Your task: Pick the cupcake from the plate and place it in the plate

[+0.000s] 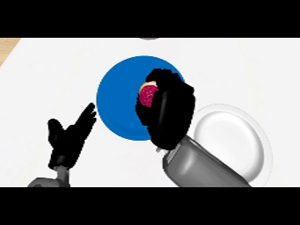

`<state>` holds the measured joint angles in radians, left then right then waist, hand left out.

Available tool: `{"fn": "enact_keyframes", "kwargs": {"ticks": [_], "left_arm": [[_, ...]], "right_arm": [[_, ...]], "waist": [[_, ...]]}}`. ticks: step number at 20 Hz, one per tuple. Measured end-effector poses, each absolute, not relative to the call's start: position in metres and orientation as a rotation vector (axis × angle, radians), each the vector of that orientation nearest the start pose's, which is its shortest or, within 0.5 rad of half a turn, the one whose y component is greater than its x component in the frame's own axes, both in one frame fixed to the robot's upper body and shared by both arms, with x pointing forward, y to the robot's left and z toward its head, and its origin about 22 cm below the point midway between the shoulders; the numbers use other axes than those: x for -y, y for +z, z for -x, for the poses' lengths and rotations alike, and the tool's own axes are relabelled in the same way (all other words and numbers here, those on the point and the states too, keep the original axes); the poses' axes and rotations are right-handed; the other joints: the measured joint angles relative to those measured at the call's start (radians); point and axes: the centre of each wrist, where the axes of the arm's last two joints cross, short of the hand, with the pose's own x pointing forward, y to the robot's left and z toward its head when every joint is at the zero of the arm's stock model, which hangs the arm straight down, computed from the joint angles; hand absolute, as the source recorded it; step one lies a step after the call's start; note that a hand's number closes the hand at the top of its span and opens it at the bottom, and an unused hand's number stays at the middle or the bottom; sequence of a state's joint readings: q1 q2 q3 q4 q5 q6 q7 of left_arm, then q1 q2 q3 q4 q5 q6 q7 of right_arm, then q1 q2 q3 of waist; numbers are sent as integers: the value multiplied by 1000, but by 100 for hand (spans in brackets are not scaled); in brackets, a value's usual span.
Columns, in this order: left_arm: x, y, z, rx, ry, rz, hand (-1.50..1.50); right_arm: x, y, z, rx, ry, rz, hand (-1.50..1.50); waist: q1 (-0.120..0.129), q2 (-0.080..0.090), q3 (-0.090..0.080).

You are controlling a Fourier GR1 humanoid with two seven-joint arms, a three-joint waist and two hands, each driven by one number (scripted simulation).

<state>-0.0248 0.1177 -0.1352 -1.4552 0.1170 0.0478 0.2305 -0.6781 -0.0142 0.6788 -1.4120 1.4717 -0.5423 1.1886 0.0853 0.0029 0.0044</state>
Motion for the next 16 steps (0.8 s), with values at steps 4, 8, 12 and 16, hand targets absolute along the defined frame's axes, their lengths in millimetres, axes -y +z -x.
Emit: {"fn": "enact_keyframes", "kwargs": {"ticks": [4,8,12,16], "left_arm": [[-225,-19,-244,1235,-68,38,0],[-227,-19,-245,1243,-65,36,0],[-226,-16,-245,1239,-67,35,0],[-228,-17,-246,1248,-70,38,0]], "right_arm": [[19,100,-293,1759,264,1350,150],[28,90,-307,1741,222,1376,150],[38,78,-323,1722,187,1386,150],[52,61,-338,1558,159,1350,-150]], "waist": [[-8,4,1],[-12,8,1],[-14,10,1],[-10,14,1]]}}
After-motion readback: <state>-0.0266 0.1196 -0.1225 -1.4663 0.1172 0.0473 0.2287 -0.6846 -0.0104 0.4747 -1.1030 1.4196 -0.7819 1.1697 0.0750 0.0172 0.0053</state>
